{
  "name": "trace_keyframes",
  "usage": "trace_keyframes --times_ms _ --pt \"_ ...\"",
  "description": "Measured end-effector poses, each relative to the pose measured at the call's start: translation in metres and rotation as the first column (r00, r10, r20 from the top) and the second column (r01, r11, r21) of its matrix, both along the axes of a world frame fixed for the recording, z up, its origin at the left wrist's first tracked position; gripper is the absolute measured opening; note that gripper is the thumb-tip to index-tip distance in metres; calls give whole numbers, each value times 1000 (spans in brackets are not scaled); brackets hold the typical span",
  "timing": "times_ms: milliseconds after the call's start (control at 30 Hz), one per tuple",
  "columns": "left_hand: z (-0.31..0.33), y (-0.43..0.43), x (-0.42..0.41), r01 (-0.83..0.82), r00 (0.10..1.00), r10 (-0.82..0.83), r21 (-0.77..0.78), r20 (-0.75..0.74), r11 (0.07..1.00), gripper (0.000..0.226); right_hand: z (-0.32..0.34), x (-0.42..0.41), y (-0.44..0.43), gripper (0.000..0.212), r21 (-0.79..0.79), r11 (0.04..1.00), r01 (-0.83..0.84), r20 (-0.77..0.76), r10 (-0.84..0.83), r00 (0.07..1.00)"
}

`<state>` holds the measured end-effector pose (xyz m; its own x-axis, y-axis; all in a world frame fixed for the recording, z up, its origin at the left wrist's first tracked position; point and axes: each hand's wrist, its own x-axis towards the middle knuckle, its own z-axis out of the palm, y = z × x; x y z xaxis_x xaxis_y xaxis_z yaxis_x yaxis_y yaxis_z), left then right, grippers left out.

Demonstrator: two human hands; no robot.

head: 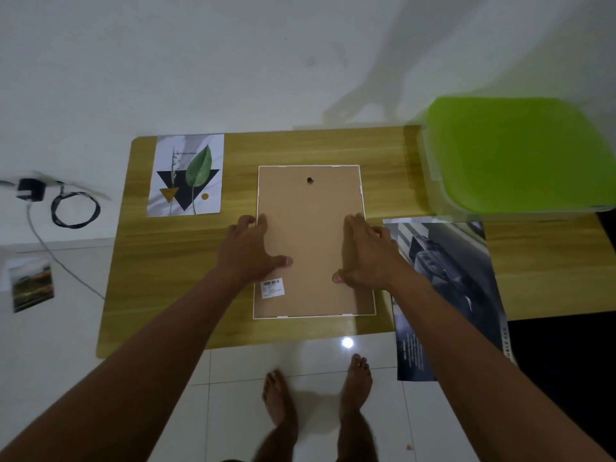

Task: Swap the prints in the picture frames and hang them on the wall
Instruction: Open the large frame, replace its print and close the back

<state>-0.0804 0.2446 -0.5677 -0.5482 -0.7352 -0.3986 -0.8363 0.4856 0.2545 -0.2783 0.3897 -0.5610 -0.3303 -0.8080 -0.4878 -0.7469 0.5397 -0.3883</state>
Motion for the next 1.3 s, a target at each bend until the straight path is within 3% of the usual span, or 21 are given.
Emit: trace_keyframes --times_ms 67,200,300,400,567,633,800,933,1067,1133,1233,1300 --pt "0 -2 -1 67 998 -66 -53 11 996 113 0 -1 -4 129 20 999 -25 10 25 1000" --pt "-5 -6 -10 280 951 -281 25 126 960 110 2 -1 -8 125 26 1000 -16 67 14 998" --pt "-6 -10 -17 308 930 -310 42 197 950 107 3 0 -11 116 -27 1000 -2 52 3 999" --pt "-2 -11 -21 356 906 -344 -5 248 935 107 2 0 -21 125 -8 1000 -23 6 23 1000" --pt "2 -22 -23 289 957 -286 -90 52 953 105 9 -10 -40 113 16 998 -65 -122 67 990" --pt "-2 -26 -25 330 938 -321 -57 130 942 120 7 -16 -47 117 40 992 -116 -142 120 983" --pt "-9 -35 -43 369 888 -376 75 266 926 121 -4 -29 -54 142 94 982 -165 -43 170 985" --pt "-12 -34 -44 345 891 -357 92 280 934 120 -4 -32 -59 140 151 966 -210 -99 226 969" --pt "-10 -36 -39 347 913 -353 64 205 936 119 -2 -32 -60 141 112 975 -192 -79 201 976" --pt "-5 -32 -33 290 943 -293 47 157 956 121 1 -31 -53 140 65 986 -153 -80 158 984" --pt "-5 -19 -19 -47 999 47 1 22 999 122 5 -25 -40 136 -13 999 -38 -129 36 991" --pt "-10 -14 -7 -191 978 190 -6 -88 982 81 5 -18 -35 129 -32 998 52 -92 -55 994"
